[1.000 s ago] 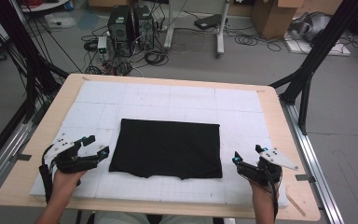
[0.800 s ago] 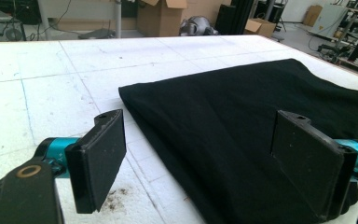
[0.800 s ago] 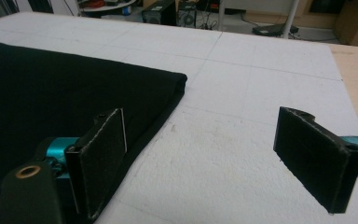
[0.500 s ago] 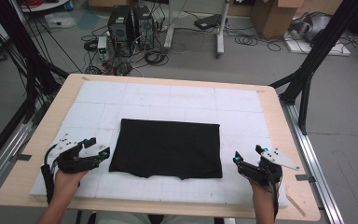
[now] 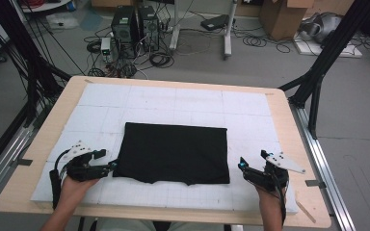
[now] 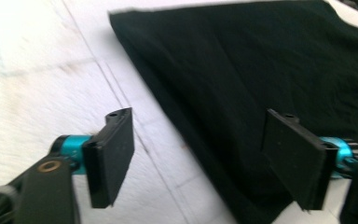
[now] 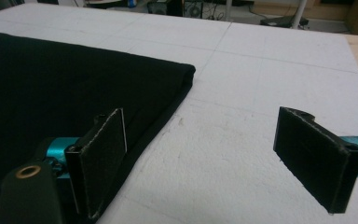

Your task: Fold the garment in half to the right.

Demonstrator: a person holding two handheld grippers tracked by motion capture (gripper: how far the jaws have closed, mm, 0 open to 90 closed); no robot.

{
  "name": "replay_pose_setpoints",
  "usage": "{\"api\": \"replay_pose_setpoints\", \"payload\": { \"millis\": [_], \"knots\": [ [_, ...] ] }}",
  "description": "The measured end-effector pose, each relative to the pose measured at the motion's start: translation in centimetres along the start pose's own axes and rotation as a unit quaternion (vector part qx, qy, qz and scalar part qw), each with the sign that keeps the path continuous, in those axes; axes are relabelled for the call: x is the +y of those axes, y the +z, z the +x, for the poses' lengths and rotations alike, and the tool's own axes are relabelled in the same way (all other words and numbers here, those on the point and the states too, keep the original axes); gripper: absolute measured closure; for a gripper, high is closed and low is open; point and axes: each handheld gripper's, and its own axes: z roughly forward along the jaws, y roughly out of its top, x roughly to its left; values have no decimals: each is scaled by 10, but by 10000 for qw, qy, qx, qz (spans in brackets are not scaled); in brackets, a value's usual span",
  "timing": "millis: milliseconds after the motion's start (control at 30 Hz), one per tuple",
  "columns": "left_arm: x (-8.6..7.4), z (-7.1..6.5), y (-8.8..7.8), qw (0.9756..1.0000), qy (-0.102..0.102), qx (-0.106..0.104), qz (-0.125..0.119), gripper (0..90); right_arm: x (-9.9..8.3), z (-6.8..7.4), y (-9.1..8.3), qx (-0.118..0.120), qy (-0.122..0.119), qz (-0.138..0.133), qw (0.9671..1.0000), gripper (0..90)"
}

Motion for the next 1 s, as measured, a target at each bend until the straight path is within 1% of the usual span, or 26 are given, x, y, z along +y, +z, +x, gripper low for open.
{"api": "replay_pose_setpoints", "payload": {
  "millis": [33, 67, 133, 200, 233, 267, 333, 367, 400, 500, 600, 633, 700, 767, 833, 933, 1000],
  "knots": [
    [0, -1, 2, 10000, -20, -7, 66, 312, 0, 0, 1, 5, -1, 25, 10000, 159],
    [0, -2, 3, 9999, 31, 30, 139, 326, 0, 0, 2, 14, -23, 31, 10000, 159],
    [1, -5, 5, 9996, 162, 70, 242, 351, 0, 1, 3, 28, 18, 38, 10000, 159],
    [1, -9, 7, 9988, 319, 119, 340, 378, 0, 2, 4, 51, -14, 45, 10000, 161],
    [1, -10, 8, 9983, 425, 100, 380, 397, 0, 3, 5, 67, -25, 60, 10000, 162],
    [1, -13, 9, 9977, 533, 67, 421, 445, 0, 4, 6, 89, -32, 85, 9999, 162],
    [1, -17, 12, 9956, 750, 92, 560, 514, 0, 7, 7, 109, -55, 118, 9999, 162],
    [1, -19, 13, 9941, 871, 101, 636, 552, 0, 7, 8, 125, -54, 126, 9998, 162],
    [1, -21, 14, 9939, 900, 101, 629, 584, 0, 8, 8, 135, -87, 120, 9998, 162],
    [1, -22, 14, 9939, 894, 44, 639, 643, 1, 11, 10, 179, -109, 140, 9997, 163],
    [1, -22, 15, 9947, 802, -15, 647, 712, 4, 14, 11, 262, -141, 134, 9995, 166],
    [1, -22, 15, 9947, 793, -32, 651, 725, 5, 14, 13, 290, -166, 101, 9994, 166],
    [1, -20, 15, 9954, 701, -82, 645, 746, 8, 19, 16, 356, -219, 79, 9991, 166],
    [1, -18, 15, 9964, 543, -150, 637, 768, 13, 25, 20, 478, -252, 49, 9985, 166],
    [1, -17, 15, 9970, 426, -171, 619, 794, 20, 33, 25, 648, -344, 7, 9973, 166],
    [1, -16, 15, 9977, 325, -161, 580, 826, 32, 48, 40, 917, -471, 2, 9947, 166],
    [1, -16, 15, 9977, 316, -166, 569, 834, 41, 59, 53, 1047, -559, -23, 9929, 166]
  ]
}}
